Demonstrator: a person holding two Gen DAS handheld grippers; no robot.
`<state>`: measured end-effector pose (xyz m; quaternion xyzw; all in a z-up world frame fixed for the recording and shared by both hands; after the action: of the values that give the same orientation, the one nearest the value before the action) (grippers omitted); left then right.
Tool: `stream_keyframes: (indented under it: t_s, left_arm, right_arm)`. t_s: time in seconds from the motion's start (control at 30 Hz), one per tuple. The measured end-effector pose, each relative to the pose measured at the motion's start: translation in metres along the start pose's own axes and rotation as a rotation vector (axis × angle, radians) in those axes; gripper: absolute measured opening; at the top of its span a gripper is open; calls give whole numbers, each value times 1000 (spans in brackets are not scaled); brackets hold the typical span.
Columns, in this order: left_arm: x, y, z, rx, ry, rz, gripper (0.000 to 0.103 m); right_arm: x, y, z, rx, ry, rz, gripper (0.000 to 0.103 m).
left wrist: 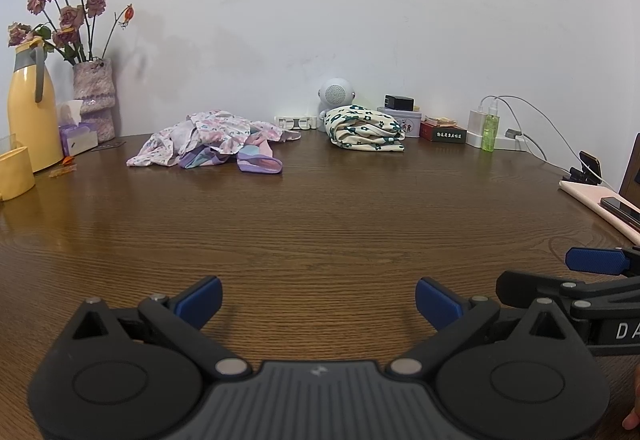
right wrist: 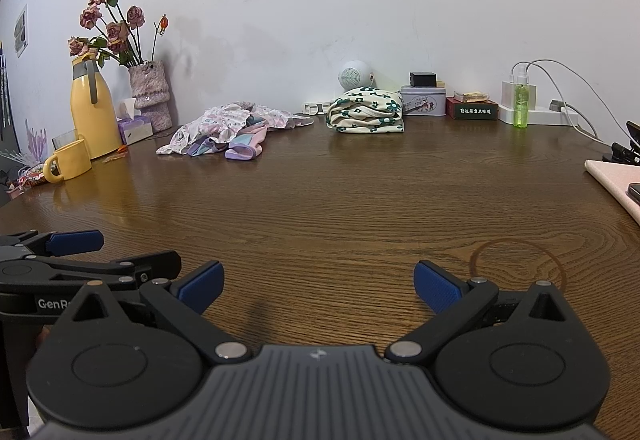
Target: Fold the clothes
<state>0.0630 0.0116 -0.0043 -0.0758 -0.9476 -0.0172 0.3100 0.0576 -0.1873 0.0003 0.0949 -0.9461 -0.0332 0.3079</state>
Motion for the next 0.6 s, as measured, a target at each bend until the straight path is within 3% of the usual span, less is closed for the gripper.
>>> stream_keyframes:
  t_s: [0.6]
  left_arm:
    - [0, 0, 0, -2, -2, 3, 103]
  right_arm:
    - [-1, 0, 1, 0, 0, -1, 103]
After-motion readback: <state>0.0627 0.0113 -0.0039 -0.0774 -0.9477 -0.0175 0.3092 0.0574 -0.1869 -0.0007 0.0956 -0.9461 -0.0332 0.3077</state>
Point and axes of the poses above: each gripper's, at about its wrist camera, not at the fingertips, and x roughly against the way its jaws point, y to its left, z to its underside, the point moved 4 cm from there along -x, roughly the way its jaws point, and after that the axes turned 9 degrees about y, right-handed, at the moved point
